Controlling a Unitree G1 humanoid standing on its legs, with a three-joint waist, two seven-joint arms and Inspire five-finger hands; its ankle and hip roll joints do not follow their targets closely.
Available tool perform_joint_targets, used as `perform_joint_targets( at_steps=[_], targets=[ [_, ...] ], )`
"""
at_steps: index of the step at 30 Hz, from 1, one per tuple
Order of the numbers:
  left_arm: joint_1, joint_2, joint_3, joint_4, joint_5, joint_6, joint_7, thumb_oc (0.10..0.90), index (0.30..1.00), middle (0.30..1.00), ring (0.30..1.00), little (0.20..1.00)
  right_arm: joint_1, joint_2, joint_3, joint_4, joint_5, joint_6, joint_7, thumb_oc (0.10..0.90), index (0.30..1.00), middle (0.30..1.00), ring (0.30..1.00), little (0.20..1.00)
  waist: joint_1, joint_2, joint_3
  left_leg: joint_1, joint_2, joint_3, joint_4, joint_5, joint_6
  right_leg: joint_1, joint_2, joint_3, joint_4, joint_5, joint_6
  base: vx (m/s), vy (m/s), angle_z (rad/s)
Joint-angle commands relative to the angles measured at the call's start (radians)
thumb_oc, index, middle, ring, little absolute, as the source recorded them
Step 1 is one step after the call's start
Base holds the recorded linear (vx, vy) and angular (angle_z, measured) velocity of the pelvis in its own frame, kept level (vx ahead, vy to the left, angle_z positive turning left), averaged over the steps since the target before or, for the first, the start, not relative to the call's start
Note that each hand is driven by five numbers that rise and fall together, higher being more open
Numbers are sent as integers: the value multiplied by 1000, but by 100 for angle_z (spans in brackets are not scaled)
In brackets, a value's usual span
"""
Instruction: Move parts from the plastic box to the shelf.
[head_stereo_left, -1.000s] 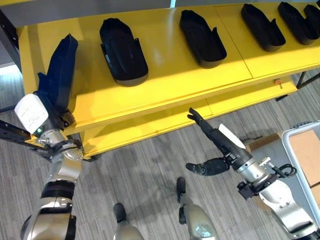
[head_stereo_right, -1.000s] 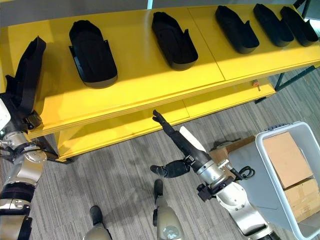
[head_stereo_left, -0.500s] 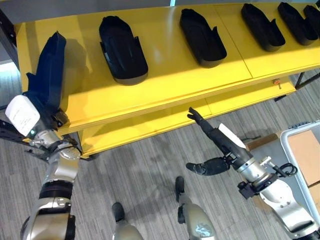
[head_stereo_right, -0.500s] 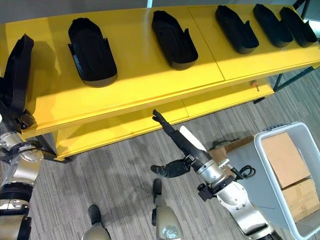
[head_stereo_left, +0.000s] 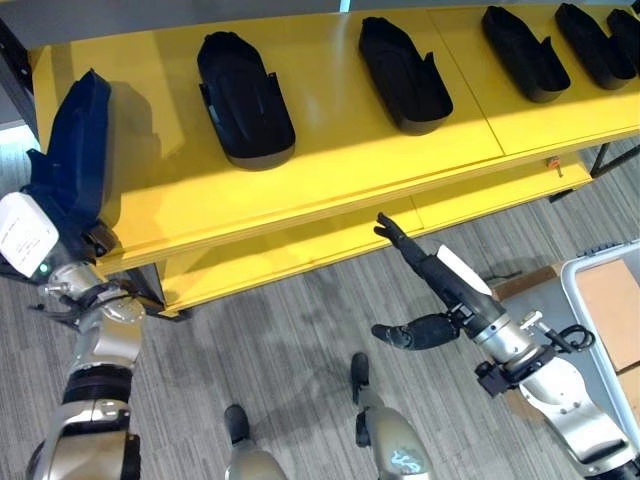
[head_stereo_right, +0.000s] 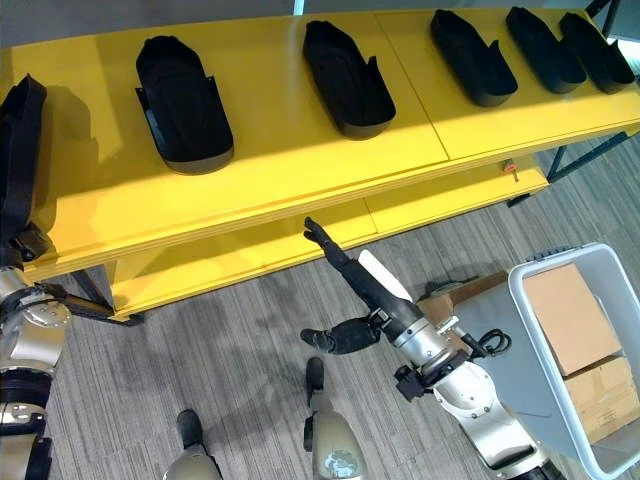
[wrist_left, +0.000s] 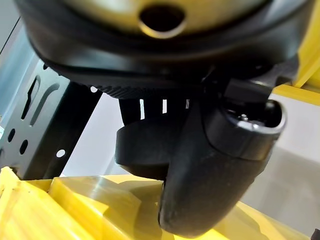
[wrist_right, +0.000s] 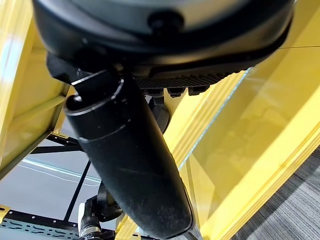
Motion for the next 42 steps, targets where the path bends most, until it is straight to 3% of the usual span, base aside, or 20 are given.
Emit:
perform_joint_targets(
  at_steps=[1, 17, 20, 29, 30, 31, 32, 42],
  targets=[
    [-66, 201, 25, 42, 27, -22, 68, 400, 300, 300, 300, 300, -20, -33, -32, -139, 79, -109, -25, 900, 1000, 1000, 1000, 1000, -12, 16, -108, -118, 31, -36, 138, -4, 12, 11, -90, -14, 158, -162, 65, 0, 0, 0],
    [-173, 194, -120, 84, 98, 6, -78, 400, 300, 300, 300, 300, 3, -33, -65, -142, 80, -91, -2, 900, 1000, 1000, 1000, 1000, -28, 29, -106, -138, 33, -43, 154, -4, 12, -5, -88, -8, 167, -160, 66, -2, 0, 1],
    [-225, 201, -164, 153, 98, 22, -154, 400, 300, 300, 300, 300, 14, -34, -73, -139, 83, -77, 16, 900, 1000, 1000, 1000, 1000, -35, 36, -106, -142, 33, -44, 162, -5, 12, -8, -89, -4, 169, -159, 65, 0, 0, 0],
    [-264, 202, -196, 205, 75, 19, -192, 412, 316, 316, 316, 316, 30, -30, -80, -142, 94, -70, 34, 900, 1000, 1000, 1000, 1000, -33, 42, -103, -151, 34, -50, 169, -4, 11, -11, -91, -6, 175, -161, 66, 0, 0, 0],
    [-266, 202, -199, 207, 73, 18, -197, 584, 558, 558, 558, 558, 32, -30, -82, -143, 96, -69, 36, 900, 1000, 1000, 1000, 1000, -34, 42, -103, -151, 34, -51, 169, -4, 11, -11, -91, -6, 177, -161, 66, 0, 0, 0],
    [-267, 203, -199, 208, 73, 17, -197, 629, 621, 621, 621, 621, 32, -30, -83, -143, 96, -69, 36, 900, 1000, 1000, 1000, 1000, -34, 42, -103, -152, 34, -51, 169, -4, 11, -11, -91, -7, 177, -162, 66, 0, 0, 0],
    [-268, 201, -202, 204, 72, 15, -207, 900, 1000, 1000, 1000, 1000, 33, -30, -86, -144, 97, -68, 37, 900, 1000, 1000, 1000, 1000, -34, 43, -102, -152, 34, -53, 170, -4, 11, -11, -91, -7, 178, -162, 66, 0, 0, 0],
    [-242, 225, -172, 154, 86, 23, -245, 900, 1000, 1000, 1000, 1000, 47, -21, -104, -139, 95, -53, 57, 900, 1000, 1000, 1000, 1000, -24, 52, -103, -149, 33, -56, 173, -8, 11, -1, -93, -11, 179, -165, 66, 0, 0, 0]
  ],
)
